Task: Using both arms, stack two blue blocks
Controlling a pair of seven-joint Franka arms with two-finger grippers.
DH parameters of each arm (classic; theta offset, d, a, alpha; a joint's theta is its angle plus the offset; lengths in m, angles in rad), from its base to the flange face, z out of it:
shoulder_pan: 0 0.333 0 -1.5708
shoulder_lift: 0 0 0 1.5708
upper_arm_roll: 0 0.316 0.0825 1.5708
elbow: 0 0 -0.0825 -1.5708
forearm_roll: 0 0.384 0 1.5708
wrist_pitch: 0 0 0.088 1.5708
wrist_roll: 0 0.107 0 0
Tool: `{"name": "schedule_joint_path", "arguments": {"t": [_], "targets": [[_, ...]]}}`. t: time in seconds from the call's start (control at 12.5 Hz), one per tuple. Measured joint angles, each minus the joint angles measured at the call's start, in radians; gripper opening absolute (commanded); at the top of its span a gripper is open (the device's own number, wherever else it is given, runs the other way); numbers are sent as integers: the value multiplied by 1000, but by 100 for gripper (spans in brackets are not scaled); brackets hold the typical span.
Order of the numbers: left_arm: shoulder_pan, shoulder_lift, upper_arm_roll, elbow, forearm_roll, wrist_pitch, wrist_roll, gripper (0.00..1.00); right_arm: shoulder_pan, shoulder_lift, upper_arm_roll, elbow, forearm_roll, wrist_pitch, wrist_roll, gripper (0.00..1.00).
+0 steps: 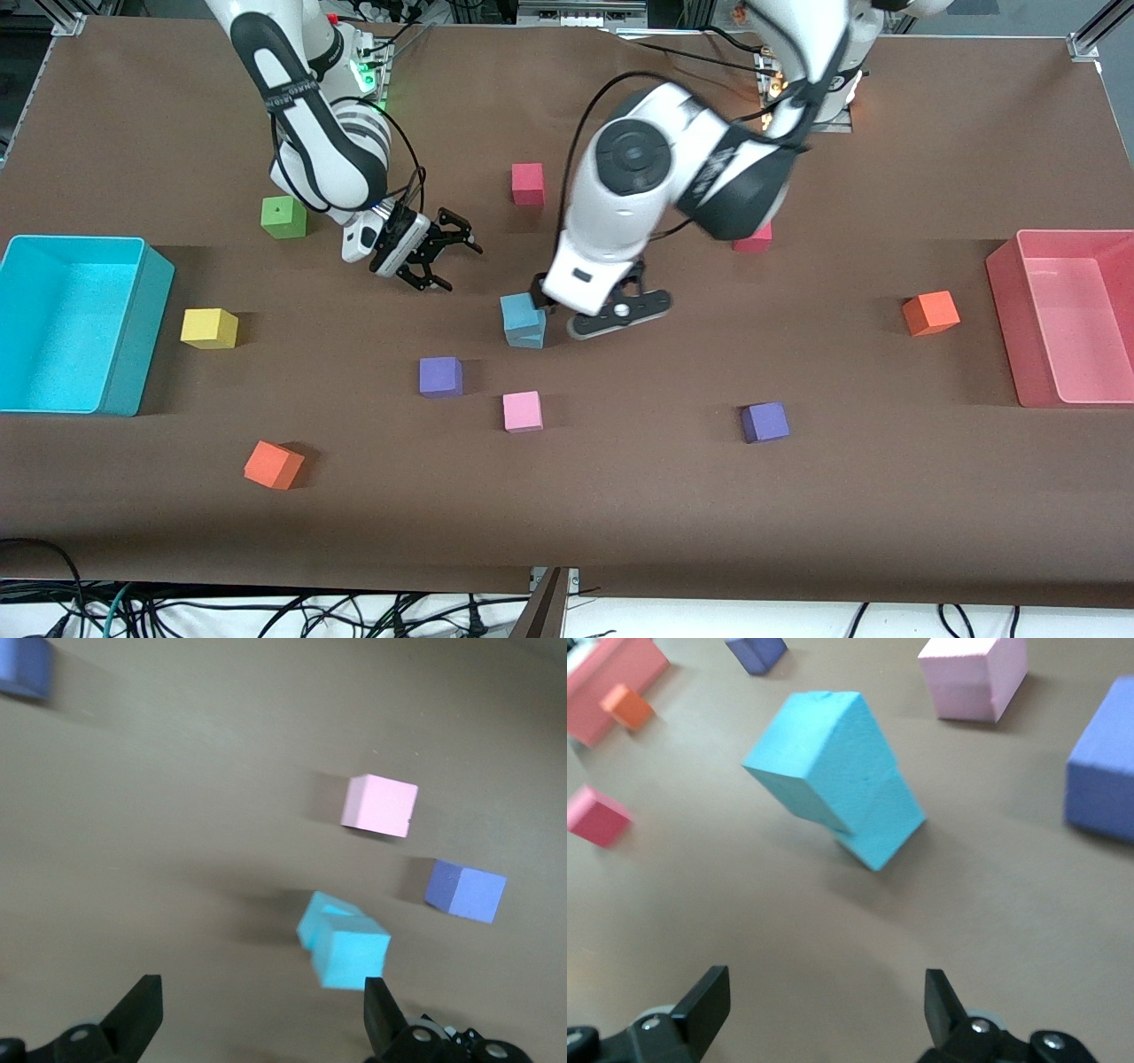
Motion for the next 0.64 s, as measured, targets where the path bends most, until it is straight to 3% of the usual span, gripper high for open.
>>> {"name": "schedule_joint_path", "arguments": {"t": [0.16, 0.32, 0.64], "targets": [[145, -125, -57, -84, -1, -68, 122, 100, -34, -54, -1, -20, -178, -117, 269, 97], [292, -254, -81, -197, -2, -130, 275, 100, -96, -111, -8, -21, -413, -253, 546, 97], [478, -421, -84, -330, 23, -253, 543, 100, -163, -200, -94, 8, -840, -491, 892, 98]]}}
